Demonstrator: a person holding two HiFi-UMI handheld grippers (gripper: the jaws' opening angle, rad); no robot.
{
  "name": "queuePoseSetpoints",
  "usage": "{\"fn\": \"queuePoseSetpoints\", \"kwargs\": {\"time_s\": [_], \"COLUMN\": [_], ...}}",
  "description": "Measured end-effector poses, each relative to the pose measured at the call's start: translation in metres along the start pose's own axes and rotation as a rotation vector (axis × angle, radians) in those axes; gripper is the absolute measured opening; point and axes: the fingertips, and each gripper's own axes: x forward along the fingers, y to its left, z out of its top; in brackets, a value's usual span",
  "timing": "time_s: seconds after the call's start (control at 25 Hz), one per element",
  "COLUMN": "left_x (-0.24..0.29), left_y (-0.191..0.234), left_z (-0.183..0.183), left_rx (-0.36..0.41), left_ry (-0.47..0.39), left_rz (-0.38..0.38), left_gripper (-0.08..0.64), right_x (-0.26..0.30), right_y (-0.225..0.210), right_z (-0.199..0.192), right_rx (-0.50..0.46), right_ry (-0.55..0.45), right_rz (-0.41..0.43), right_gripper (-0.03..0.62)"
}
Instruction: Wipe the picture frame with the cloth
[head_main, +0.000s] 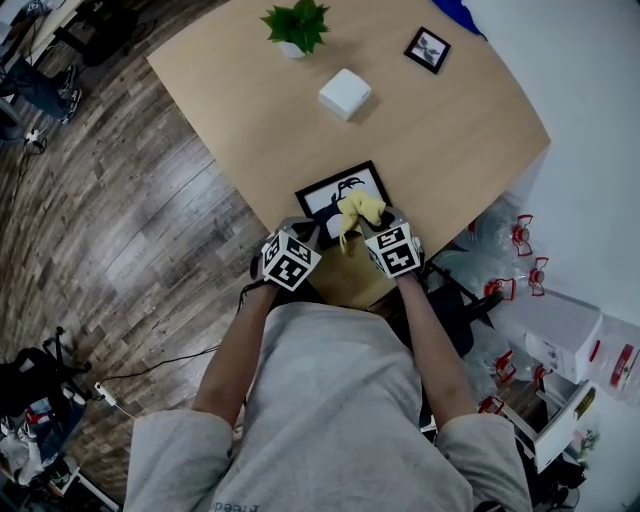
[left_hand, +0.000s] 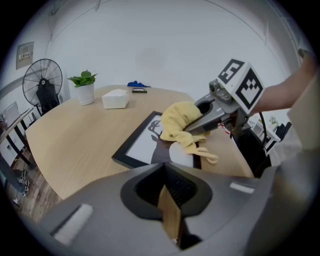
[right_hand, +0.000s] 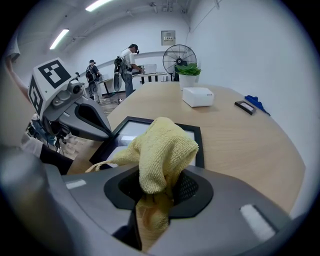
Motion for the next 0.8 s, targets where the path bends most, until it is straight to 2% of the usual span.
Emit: {"fn": "queuePoseSetpoints", "kwargs": {"time_s": [0.52, 0.8], "left_x": [0.001, 0.001], "left_y": [0.0, -0.001], "left_z": [0.0, 0.0], "left_rx": [0.003, 0.006], "left_ry": [-0.005, -0.008], "left_rz": [-0.008, -0.007], "left_gripper": [0.052, 0.052], "right_x": [0.027, 0.037], "right_y": [-0.003, 0.013], "right_z": [0.035, 0.042], "right_rx": [-0.005, -0.015], "right_ry": [-0.004, 0.008], "right_rz": [0.003, 0.041], "right_gripper": [0.115, 0.115]}}
